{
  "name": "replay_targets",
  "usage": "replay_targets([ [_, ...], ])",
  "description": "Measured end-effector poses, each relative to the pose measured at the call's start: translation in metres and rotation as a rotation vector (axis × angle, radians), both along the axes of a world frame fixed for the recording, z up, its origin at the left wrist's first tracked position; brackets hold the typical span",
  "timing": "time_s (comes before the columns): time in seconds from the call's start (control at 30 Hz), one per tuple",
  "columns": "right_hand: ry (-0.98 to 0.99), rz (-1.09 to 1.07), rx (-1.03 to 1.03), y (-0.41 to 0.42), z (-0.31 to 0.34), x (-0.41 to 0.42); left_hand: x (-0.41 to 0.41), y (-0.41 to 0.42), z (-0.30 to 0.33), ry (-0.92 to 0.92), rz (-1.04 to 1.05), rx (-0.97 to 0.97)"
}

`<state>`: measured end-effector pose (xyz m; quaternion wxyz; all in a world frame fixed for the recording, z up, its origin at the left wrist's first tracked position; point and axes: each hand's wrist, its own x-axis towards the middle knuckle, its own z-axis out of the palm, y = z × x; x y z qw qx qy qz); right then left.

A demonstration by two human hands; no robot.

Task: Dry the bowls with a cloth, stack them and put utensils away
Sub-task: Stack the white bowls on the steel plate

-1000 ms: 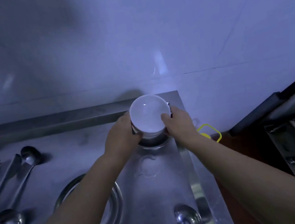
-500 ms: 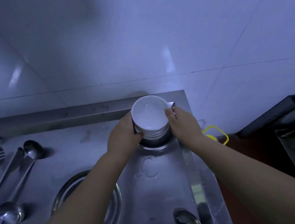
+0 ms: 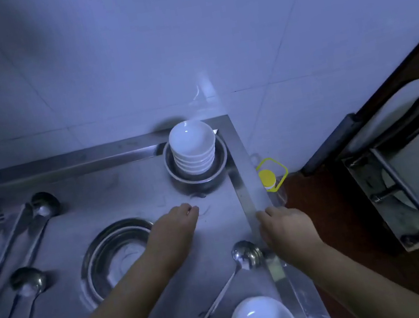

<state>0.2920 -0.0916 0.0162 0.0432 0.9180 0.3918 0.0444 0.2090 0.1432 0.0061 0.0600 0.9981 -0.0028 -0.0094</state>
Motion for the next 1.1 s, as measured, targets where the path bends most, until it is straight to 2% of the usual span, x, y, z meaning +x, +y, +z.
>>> replay_targets([
  [0.2, 0.02, -0.046, 0.163, -0.049, -0.002, -0.089, -0.08, -0.044, -0.002, 0.03, -0.311, 0.05],
  [0.33, 0.041, -0.155, 0.178, -0.068, -0.007, -0.14, -0.123, -0.074, -0.018, 0.078, -0.416, 0.032],
  [0.43, 0.14, -0.334, 0.11, -0.077, -0.019, -0.171, -0.144, -0.091, -0.029, 0.18, -0.344, -0.03],
  [0.5, 0.237, -0.459, 0.096, -0.079, -0.025, -0.188, -0.153, -0.097, -0.028, 0.28, -0.208, -0.122],
  [0.57, 0.343, -0.561, 0.154, -0.078, -0.033, -0.198, -0.158, -0.102, -0.026, 0.344, -0.095, -0.217],
  [0.67, 0.527, -0.709, 0.242, -0.073, -0.045, -0.208, -0.158, -0.111, -0.026, 0.38, -0.033, -0.322],
  [0.77, 0.718, -0.908, 0.514, -0.065, -0.044, -0.212, -0.159, -0.117, -0.026, 0.398, 0.021, -0.401],
  [0.9, 0.775, -0.956, 0.653, -0.061, -0.039, -0.213, -0.158, -0.121, -0.028, 0.383, 0.075, -0.516],
  [1.1, 0.809, -0.948, 0.714, -0.049, -0.026, -0.199, -0.146, -0.117, -0.021, 0.364, 0.13, -0.629],
])
